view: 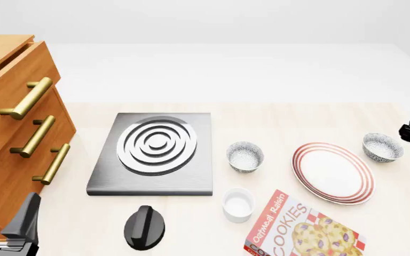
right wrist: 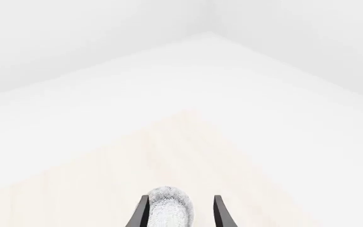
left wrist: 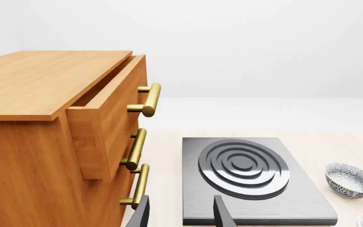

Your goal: Pick the akita bowl next to the plate and place it on the plate.

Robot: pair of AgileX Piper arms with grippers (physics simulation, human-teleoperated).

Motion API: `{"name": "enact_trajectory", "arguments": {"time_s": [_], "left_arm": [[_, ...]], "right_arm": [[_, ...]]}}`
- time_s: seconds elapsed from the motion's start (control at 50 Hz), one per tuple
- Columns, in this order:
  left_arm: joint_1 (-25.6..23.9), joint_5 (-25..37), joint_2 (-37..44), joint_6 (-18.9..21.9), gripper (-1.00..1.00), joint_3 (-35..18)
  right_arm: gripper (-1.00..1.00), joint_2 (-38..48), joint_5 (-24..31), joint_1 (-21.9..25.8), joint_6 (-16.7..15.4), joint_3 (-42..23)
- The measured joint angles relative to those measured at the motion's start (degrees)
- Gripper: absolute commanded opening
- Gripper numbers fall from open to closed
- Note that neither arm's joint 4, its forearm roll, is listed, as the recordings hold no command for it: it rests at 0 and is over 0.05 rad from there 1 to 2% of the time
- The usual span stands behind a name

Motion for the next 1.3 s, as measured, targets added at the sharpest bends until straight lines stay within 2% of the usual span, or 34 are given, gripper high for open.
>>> {"name": "enact_trajectory", "arguments": {"time_s": [0.46,1.3], "left_arm": [[0.0,0.0,0.0,0.0,1.0,0.0],[0.0,0.0,0.0,0.0,1.0,0.0]], "right_arm": [[1.0,4.52,1.88,0.25,3.01,-2.82],[1.0,9.34,3.67,0.06,6.55,-6.05]]}}
